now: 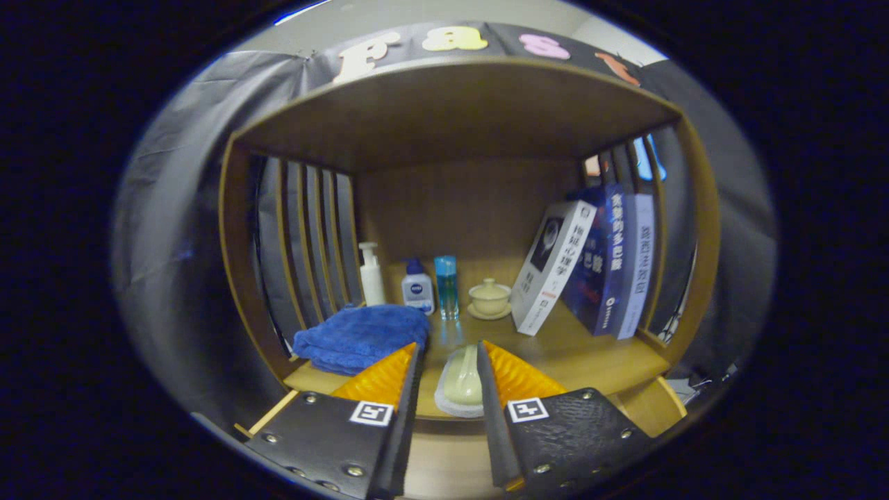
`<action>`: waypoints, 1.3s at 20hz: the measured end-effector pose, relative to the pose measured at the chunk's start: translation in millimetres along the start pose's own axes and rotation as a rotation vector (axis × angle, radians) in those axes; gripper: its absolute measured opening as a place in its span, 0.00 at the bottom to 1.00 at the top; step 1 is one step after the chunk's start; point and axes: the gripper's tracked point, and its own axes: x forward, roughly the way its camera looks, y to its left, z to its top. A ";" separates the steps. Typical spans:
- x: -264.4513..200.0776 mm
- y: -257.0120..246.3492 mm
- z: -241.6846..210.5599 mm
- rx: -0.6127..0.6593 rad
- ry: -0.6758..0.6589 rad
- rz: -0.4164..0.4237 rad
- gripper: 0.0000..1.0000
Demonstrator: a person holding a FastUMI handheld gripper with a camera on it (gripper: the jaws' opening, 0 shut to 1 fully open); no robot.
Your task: Pull open the drawer, take out the items inside it, and place them on the countertop above the cabinet.
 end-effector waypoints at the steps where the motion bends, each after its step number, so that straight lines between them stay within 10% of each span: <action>1: -15.2 -2.0 5.5 0.001 -0.038 -0.019 0.46; 9: -108.6 -7.2 -15.0 -0.052 -0.112 -0.120 0.46; 13: -133.3 12.7 -42.6 -0.078 -0.136 -0.043 0.46; 26: -144.9 -3.9 -146.4 0.010 0.004 -0.059 0.54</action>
